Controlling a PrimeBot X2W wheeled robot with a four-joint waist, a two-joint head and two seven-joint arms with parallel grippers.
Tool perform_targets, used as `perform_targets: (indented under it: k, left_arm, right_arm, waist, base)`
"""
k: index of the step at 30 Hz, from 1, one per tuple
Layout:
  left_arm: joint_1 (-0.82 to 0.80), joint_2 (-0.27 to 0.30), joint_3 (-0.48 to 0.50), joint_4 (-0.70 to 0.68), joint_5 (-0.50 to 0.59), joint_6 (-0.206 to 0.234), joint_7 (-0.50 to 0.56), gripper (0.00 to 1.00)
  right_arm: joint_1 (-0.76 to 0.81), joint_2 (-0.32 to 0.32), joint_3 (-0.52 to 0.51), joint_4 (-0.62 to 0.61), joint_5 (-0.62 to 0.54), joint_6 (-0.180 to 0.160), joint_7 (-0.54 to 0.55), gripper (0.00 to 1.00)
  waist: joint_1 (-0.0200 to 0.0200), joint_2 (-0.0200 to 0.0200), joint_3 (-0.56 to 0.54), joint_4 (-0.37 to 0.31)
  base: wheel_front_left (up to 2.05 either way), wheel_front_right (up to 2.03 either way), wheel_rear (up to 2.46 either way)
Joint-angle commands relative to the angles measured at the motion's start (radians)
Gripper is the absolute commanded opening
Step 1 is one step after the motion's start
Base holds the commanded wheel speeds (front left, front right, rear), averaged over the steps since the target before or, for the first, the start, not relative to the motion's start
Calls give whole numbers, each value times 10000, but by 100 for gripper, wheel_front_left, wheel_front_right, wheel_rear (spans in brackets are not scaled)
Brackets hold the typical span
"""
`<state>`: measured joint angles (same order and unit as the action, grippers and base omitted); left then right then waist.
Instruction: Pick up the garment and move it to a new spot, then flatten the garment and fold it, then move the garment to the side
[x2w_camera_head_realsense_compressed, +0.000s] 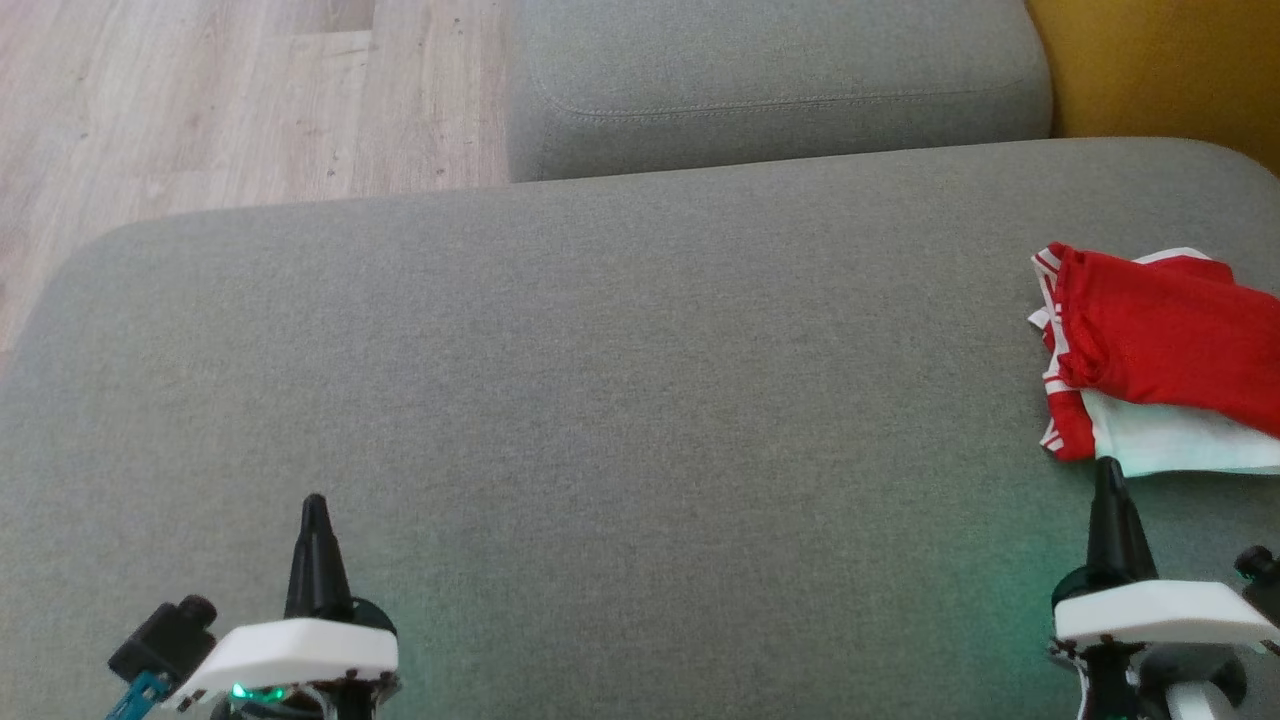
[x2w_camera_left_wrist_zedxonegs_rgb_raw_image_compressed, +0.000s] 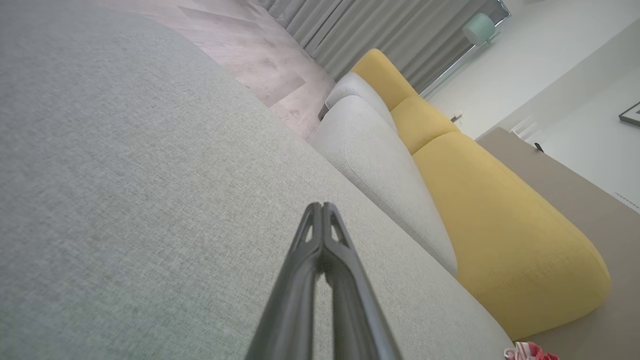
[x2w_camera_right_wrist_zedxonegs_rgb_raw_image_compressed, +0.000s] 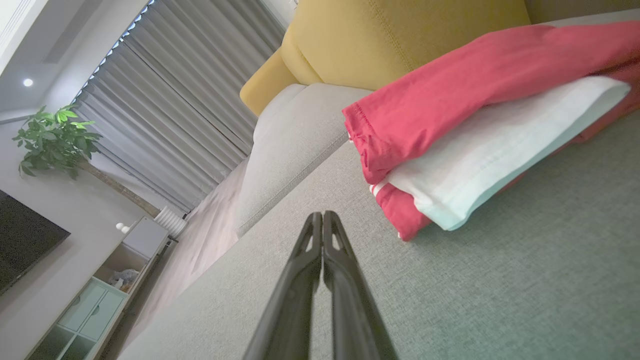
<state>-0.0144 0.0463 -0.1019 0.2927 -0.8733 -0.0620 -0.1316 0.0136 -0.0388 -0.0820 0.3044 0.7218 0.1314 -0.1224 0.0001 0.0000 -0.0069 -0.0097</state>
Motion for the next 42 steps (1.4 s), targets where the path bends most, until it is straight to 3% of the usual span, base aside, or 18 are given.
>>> perform_targets:
  k: [1, 42]
  left_arm:
    - [-501, 35, 233, -351, -208, -49, 75, 0]
    - [-724, 49, 1212, -414, -3898, -378, 1288, 0]
  right_arm:
    - [-504, -52, 8, -373, 254, -3, 52, 0]
    - [-871, -84, -161, -488, 4691, -5, 1240, 0]
  waist:
    - [-1, 0, 1, 2]
    - [-1, 0, 52, 51]
  base:
    - [0, 0, 0]
    - [0, 0, 0]
